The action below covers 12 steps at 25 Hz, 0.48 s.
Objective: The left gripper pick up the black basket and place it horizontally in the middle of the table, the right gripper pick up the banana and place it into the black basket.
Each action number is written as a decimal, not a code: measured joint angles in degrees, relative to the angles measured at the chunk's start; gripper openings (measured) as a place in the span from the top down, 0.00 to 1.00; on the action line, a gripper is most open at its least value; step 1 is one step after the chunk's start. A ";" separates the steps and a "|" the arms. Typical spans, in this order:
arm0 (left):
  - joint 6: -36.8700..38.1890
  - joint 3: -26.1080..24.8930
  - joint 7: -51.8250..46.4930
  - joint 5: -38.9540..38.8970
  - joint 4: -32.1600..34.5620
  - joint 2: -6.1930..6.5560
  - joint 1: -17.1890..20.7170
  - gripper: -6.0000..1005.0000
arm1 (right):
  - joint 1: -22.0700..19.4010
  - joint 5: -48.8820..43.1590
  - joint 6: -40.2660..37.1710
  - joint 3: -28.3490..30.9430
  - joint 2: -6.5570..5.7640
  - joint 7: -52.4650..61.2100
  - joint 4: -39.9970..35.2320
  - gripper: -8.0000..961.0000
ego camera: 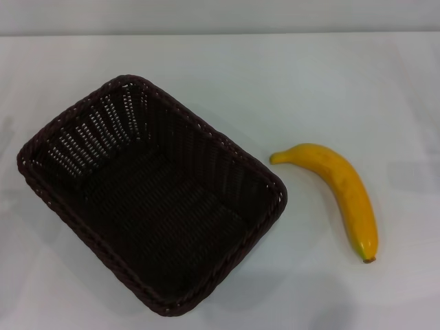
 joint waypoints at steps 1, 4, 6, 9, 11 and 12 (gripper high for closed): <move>-0.09 0.01 0.00 0.22 0.04 0.00 -0.01 0.12 | 0.09 0.00 0.00 0.00 -0.02 0.00 0.00 0.12; -0.18 0.07 -0.10 1.18 0.18 0.02 -0.21 0.12 | 0.20 0.00 -0.02 0.00 -0.07 0.02 0.00 0.12; -0.16 0.08 -0.31 1.58 0.24 0.11 -0.35 0.12 | 0.20 0.00 -0.05 0.00 -0.08 0.02 0.00 0.12; -0.15 0.10 -0.54 1.68 0.26 0.28 -0.37 0.12 | 0.23 -0.01 -0.43 0.00 -0.08 0.03 -0.01 0.12; -0.20 0.11 -0.85 2.06 0.36 0.39 -0.36 0.12 | 0.30 0.00 -0.77 0.00 -0.08 0.04 -0.01 0.12; -0.28 0.11 -1.17 2.54 0.44 0.52 -0.37 0.12 | 0.37 -0.01 -0.90 0.00 -0.08 0.04 0.00 0.12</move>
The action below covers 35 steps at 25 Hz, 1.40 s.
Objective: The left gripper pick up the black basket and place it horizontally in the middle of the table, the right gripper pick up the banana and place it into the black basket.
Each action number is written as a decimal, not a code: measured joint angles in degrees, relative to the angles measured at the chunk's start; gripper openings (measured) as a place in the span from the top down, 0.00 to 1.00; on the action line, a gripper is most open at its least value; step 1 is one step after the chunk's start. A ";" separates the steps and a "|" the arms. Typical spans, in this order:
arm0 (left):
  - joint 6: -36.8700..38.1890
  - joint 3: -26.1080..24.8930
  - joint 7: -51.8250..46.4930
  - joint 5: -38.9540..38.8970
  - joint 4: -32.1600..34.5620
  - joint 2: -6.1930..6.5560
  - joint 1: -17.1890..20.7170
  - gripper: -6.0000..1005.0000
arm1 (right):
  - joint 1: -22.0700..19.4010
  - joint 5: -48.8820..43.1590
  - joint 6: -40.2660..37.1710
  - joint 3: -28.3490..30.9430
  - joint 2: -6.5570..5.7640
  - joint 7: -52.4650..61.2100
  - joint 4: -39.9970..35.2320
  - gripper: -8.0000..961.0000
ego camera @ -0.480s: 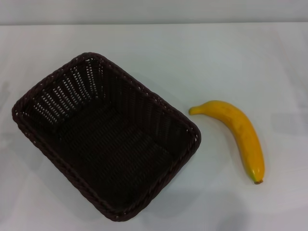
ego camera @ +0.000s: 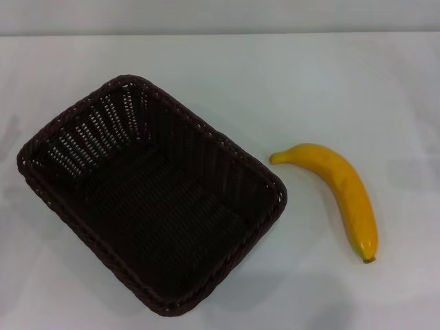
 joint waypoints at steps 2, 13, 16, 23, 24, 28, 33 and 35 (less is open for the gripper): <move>-0.10 0.00 -1.42 1.43 0.30 0.52 -0.21 0.12 | 0.07 0.00 -0.09 0.00 0.00 -0.01 0.00 0.12; -1.49 0.35 -35.72 30.04 21.22 5.21 -3.86 0.12 | 0.60 0.00 -0.98 -0.03 -0.08 -0.03 0.00 0.12; -3.26 1.89 -45.80 40.69 27.44 7.42 -6.29 0.12 | 0.98 0.01 -1.42 -0.04 -0.09 -0.03 -0.01 0.12; -11.10 10.34 -57.90 59.95 29.23 15.66 -16.91 0.12 | 1.88 0.01 -2.33 -0.13 -0.09 -0.03 -0.25 0.12; -13.13 11.08 -58.06 62.92 29.23 16.06 -19.21 0.12 | 1.98 0.02 -2.39 -0.19 -0.09 -0.03 -0.28 0.12; -18.60 13.69 -57.40 70.70 29.22 15.89 -26.10 0.12 | 2.27 0.02 -2.42 -0.02 -0.09 -0.03 -0.28 0.12; -19.05 19.62 -57.64 73.21 29.10 14.74 -29.11 0.12 | 2.61 0.01 -2.42 0.00 -0.01 -0.03 -0.05 0.12; -19.00 21.06 -57.61 73.27 28.96 14.13 -29.31 0.12 | 2.63 0.00 -2.41 0.00 0.03 0.14 -0.04 0.12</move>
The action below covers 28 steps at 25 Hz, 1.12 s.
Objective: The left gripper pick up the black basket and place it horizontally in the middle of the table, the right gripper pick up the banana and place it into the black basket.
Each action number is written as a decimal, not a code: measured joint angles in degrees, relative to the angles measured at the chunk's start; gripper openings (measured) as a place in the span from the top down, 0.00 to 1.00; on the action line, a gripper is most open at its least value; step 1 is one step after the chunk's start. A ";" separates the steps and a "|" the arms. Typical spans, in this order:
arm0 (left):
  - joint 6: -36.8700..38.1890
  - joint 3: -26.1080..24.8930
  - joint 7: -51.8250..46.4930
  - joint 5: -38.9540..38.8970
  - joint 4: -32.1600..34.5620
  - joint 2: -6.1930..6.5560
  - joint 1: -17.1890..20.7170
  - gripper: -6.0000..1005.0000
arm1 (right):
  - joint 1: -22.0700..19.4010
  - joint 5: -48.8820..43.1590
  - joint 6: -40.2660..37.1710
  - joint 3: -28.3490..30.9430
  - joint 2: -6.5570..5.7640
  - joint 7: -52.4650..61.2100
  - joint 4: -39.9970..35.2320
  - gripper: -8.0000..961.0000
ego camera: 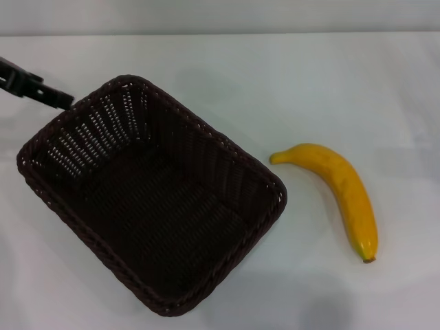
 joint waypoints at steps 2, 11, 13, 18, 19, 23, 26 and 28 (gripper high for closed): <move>0.18 0.25 0.30 0.03 -0.02 -0.57 0.24 0.12 | 0.07 0.00 0.01 0.00 0.03 0.21 0.02 0.12; 4.82 0.28 3.65 2.95 -4.45 -4.14 0.95 0.12 | 0.48 0.00 -0.01 -0.06 0.06 0.38 0.04 0.12; 5.76 0.25 4.12 3.30 -5.40 -4.50 1.16 0.12 | 0.52 0.00 -0.37 -0.20 0.06 0.29 0.04 0.12; 8.20 -0.14 5.00 2.73 -5.71 -5.25 2.15 0.12 | 0.55 0.01 -1.31 -0.02 0.06 0.11 0.04 0.12; 8.68 -0.23 5.09 2.61 -5.75 -5.34 2.33 0.12 | 0.66 0.00 -1.50 -0.07 0.06 0.11 0.04 0.12; 9.79 -0.31 5.03 2.49 -5.90 -5.62 2.89 0.12 | 0.78 0.01 -1.51 -0.18 0.06 0.35 0.04 0.12; 10.43 -0.31 5.72 2.41 -6.69 -5.84 3.13 0.21 | 0.79 0.01 -1.43 -0.26 0.06 0.37 0.07 0.12; 10.62 -0.30 6.72 2.26 -6.90 -6.16 3.31 0.27 | 0.79 0.01 -1.42 -0.34 0.06 0.38 0.14 0.12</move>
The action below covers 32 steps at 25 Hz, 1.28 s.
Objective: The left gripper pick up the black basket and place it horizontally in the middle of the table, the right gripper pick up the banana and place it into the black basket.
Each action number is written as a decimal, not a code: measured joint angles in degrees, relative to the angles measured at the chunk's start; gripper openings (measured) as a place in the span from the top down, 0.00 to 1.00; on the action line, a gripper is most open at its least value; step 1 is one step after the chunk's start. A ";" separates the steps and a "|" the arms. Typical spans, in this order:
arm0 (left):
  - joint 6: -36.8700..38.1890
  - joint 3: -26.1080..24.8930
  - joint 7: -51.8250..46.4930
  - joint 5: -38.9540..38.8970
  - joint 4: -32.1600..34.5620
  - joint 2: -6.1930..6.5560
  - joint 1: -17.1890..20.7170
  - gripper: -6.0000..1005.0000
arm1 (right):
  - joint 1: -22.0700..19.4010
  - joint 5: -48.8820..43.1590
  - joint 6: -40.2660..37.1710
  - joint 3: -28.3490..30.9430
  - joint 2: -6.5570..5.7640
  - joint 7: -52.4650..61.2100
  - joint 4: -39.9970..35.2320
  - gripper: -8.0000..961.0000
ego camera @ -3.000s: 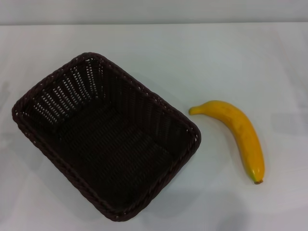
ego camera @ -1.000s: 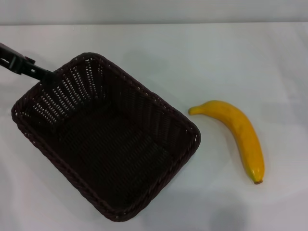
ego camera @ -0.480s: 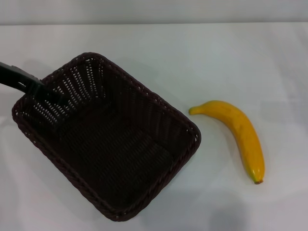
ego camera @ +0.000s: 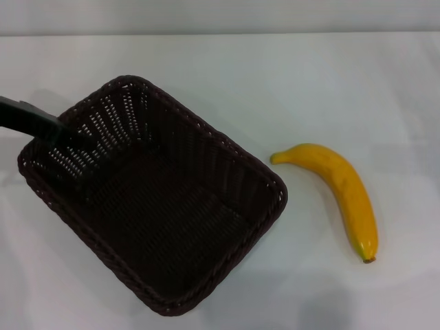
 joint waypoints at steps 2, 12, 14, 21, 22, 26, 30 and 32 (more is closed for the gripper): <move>0.20 0.08 0.35 -0.16 0.29 -0.34 0.27 0.34 | 0.00 0.00 0.23 -0.10 0.00 0.02 0.44 0.12; -1.03 0.02 -2.83 -5.06 5.17 -1.69 2.47 0.71 | -0.90 0.00 1.70 0.00 0.07 0.31 0.59 0.12; -1.59 0.01 -5.79 -5.64 7.37 -2.14 2.99 0.73 | -1.29 0.00 2.43 0.17 0.07 0.34 0.60 0.12; -3.76 -0.01 -22.03 -11.05 15.51 -3.32 5.54 0.81 | -2.93 -0.02 4.64 -0.11 -0.30 2.19 -0.25 0.12; -4.23 0.03 -24.98 -12.21 15.79 -3.33 5.70 0.81 | -3.17 -0.02 4.90 -0.10 -0.34 2.28 -0.47 0.12; -5.93 0.53 -34.01 -12.46 16.44 -3.14 5.75 0.81 | -4.00 -0.13 5.55 -0.13 -0.33 2.53 -1.67 0.12; -7.69 0.71 -40.94 -9.73 16.54 -2.80 5.54 0.81 | -4.19 -0.42 5.63 -0.25 -0.43 2.53 -1.80 0.12; -9.14 0.72 -43.16 -8.28 16.67 -2.72 5.43 0.81 | -4.21 -0.40 5.35 -0.27 -0.44 2.53 -2.16 0.12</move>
